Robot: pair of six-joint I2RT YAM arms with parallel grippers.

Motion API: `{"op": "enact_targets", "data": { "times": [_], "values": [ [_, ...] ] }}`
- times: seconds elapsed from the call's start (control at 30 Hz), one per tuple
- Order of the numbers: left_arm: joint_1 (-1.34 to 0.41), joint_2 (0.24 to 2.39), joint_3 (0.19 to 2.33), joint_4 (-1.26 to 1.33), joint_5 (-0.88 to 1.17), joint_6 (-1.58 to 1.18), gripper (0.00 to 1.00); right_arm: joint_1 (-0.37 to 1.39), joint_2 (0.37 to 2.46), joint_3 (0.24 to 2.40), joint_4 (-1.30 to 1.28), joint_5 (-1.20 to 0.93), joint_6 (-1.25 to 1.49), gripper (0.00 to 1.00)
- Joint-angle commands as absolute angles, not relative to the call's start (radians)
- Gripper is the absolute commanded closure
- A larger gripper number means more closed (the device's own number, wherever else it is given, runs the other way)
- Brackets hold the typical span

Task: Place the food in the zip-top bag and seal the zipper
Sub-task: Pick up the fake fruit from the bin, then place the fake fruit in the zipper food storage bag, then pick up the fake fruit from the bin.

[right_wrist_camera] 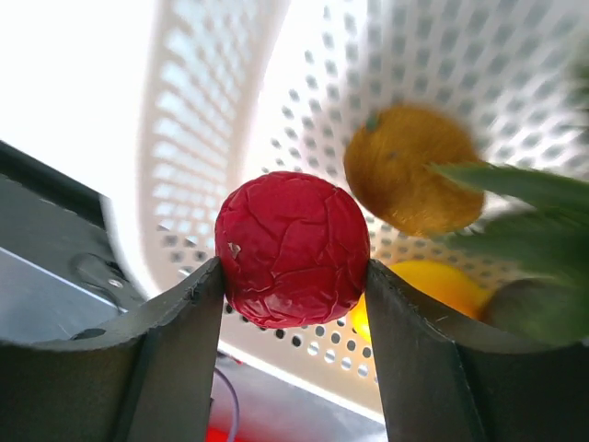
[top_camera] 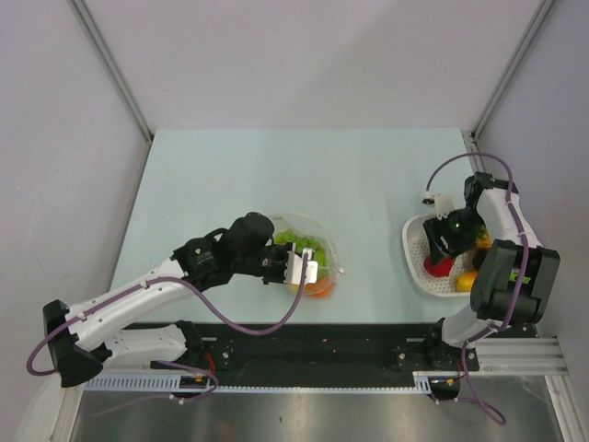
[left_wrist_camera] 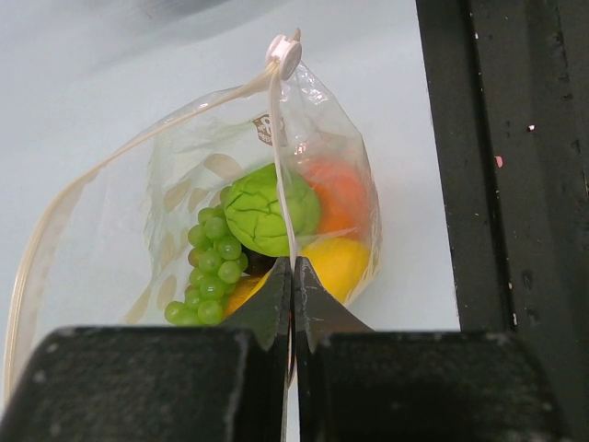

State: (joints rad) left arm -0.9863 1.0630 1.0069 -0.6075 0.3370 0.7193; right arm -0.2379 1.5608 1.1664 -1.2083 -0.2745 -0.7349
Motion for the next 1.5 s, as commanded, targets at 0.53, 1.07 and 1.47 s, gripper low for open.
{"op": "enact_targets", "data": {
  "times": [0.53, 1.07, 1.47],
  "values": [
    [-0.991, 1.032, 1.022, -0.538, 0.373, 0.761, 1.0, 0.377, 1.417, 1.669, -0.864, -0.96, -0.229, 0.66],
    [-0.991, 1.035, 1.029, -0.54, 0.36, 0.738, 1.0, 0.465, 1.459, 1.643, -0.914, -0.791, -0.325, 0.0],
    [-0.992, 1.042, 1.029, -0.534, 0.362, 0.726, 1.0, -0.095, 1.279, 1.241, -1.194, -0.403, -0.834, 0.07]
  ]
}}
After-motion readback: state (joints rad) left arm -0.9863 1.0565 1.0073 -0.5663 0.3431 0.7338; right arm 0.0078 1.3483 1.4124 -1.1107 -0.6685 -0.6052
